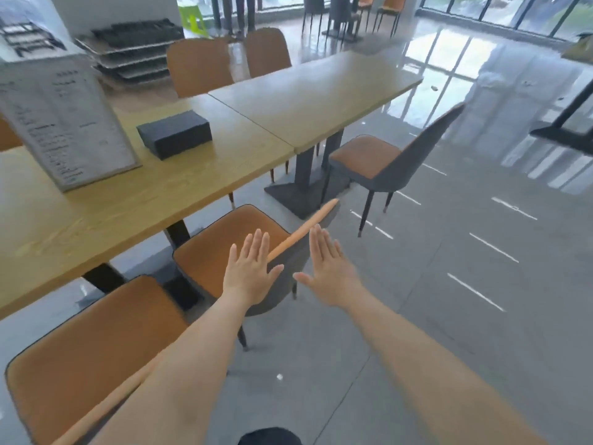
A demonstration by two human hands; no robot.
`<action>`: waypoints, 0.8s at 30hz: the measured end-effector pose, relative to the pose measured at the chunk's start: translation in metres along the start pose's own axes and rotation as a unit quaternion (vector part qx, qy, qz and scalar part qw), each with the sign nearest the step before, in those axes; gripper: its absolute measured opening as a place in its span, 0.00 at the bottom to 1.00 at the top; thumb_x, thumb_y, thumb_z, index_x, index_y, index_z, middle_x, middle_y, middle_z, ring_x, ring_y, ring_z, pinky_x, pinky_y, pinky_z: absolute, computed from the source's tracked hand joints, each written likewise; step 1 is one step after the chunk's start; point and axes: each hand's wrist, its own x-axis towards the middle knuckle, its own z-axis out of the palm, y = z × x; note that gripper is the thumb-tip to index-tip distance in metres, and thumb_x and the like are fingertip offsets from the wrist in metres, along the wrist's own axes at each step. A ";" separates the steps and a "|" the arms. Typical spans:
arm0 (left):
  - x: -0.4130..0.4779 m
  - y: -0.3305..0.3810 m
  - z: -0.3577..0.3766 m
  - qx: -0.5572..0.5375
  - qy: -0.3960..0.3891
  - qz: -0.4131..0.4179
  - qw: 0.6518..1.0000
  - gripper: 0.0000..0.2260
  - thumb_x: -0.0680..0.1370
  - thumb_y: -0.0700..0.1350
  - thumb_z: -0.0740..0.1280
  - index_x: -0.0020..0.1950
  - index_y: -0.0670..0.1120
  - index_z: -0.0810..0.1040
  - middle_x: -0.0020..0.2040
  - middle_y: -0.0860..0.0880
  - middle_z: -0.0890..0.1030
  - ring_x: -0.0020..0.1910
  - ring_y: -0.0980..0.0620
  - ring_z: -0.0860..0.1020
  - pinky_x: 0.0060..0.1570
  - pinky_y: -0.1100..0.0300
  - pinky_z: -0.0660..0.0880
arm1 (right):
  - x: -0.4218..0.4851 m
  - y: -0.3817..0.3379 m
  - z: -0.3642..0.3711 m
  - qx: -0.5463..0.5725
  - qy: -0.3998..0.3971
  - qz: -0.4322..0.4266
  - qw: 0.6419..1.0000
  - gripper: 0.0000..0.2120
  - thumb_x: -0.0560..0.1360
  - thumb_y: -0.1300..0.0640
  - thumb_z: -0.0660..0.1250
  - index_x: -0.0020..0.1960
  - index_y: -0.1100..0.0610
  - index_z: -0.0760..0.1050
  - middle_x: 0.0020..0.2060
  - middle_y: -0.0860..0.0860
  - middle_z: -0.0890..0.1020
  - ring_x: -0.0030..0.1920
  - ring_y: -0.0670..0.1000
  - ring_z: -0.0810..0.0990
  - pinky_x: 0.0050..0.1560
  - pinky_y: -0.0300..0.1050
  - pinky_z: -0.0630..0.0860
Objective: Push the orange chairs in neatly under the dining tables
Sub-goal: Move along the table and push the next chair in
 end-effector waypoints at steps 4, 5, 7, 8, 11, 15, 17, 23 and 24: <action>0.021 0.036 0.008 0.007 -0.019 -0.030 0.999 0.33 0.79 0.62 0.47 0.75 0.45 0.38 0.77 0.47 0.40 0.76 0.48 0.41 0.74 0.48 0.42 | 0.033 0.048 -0.006 -0.003 -0.035 -0.050 0.998 0.41 0.79 0.41 0.52 0.73 0.62 0.28 0.74 0.56 0.33 0.75 0.53 0.33 0.74 0.47 0.35; 0.027 0.041 0.011 0.009 -0.022 -0.044 0.999 0.34 0.79 0.62 0.48 0.75 0.45 0.38 0.77 0.47 0.40 0.76 0.48 0.42 0.74 0.48 0.43 | 0.043 0.057 -0.006 -0.006 -0.037 -0.065 0.997 0.42 0.79 0.41 0.53 0.73 0.62 0.29 0.74 0.56 0.33 0.75 0.53 0.33 0.74 0.47 0.36; 0.042 0.048 0.016 0.011 -0.024 -0.071 0.997 0.35 0.78 0.63 0.50 0.75 0.44 0.37 0.77 0.47 0.40 0.77 0.48 0.42 0.74 0.48 0.44 | 0.068 0.074 -0.006 -0.023 -0.034 -0.095 0.995 0.44 0.78 0.43 0.57 0.73 0.63 0.29 0.74 0.56 0.33 0.75 0.53 0.34 0.75 0.48 0.37; 0.052 0.051 0.018 0.007 -0.023 -0.083 0.996 0.36 0.78 0.62 0.51 0.75 0.44 0.37 0.77 0.46 0.40 0.77 0.47 0.43 0.74 0.48 0.45 | 0.081 0.082 -0.007 -0.032 -0.032 -0.109 0.993 0.46 0.77 0.44 0.60 0.73 0.63 0.29 0.74 0.56 0.33 0.75 0.54 0.34 0.75 0.48 0.38; 0.079 0.058 0.023 -0.018 -0.008 -0.104 0.994 0.37 0.78 0.59 0.58 0.76 0.46 0.39 0.78 0.46 0.44 0.77 0.46 0.47 0.74 0.48 0.49 | 0.121 0.103 -0.008 -0.063 -0.035 -0.141 0.987 0.47 0.77 0.48 0.63 0.73 0.63 0.29 0.75 0.56 0.34 0.75 0.54 0.35 0.75 0.48 0.38; 0.097 0.058 0.025 -0.015 -0.004 -0.115 0.993 0.37 0.77 0.54 0.63 0.76 0.49 0.43 0.76 0.46 0.58 0.74 0.45 0.60 0.69 0.51 0.63 | 0.168 0.127 -0.012 -0.094 -0.061 -0.160 0.981 0.43 0.78 0.57 0.62 0.73 0.62 0.28 0.75 0.56 0.35 0.75 0.54 0.35 0.74 0.47 0.38; 0.099 0.059 0.026 -0.003 -0.003 -0.123 0.992 0.34 0.77 0.53 0.63 0.76 0.48 0.47 0.71 0.46 0.69 0.69 0.46 0.68 0.63 0.54 0.70 | 0.185 0.135 -0.013 -0.110 -0.068 -0.182 0.975 0.43 0.78 0.58 0.62 0.73 0.62 0.30 0.76 0.56 0.37 0.76 0.54 0.37 0.75 0.47 0.40; 0.108 0.067 0.024 -0.015 -0.050 -0.202 0.978 0.26 0.76 0.51 0.65 0.71 0.48 0.62 0.61 0.48 0.78 0.57 0.45 0.78 0.51 0.50 0.77 | 0.218 0.140 -0.017 -0.139 -0.084 -0.282 0.946 0.37 0.77 0.58 0.64 0.76 0.61 0.45 0.75 0.55 0.58 0.75 0.55 0.55 0.75 0.48 0.52; 0.109 0.068 0.024 -0.023 -0.055 -0.211 0.976 0.23 0.76 0.50 0.65 0.68 0.48 0.65 0.59 0.48 0.79 0.55 0.44 0.78 0.50 0.49 0.77 | 0.222 0.141 -0.019 -0.151 -0.083 -0.305 0.937 0.31 0.76 0.58 0.63 0.74 0.61 0.53 0.71 0.56 0.66 0.71 0.56 0.63 0.72 0.48 0.59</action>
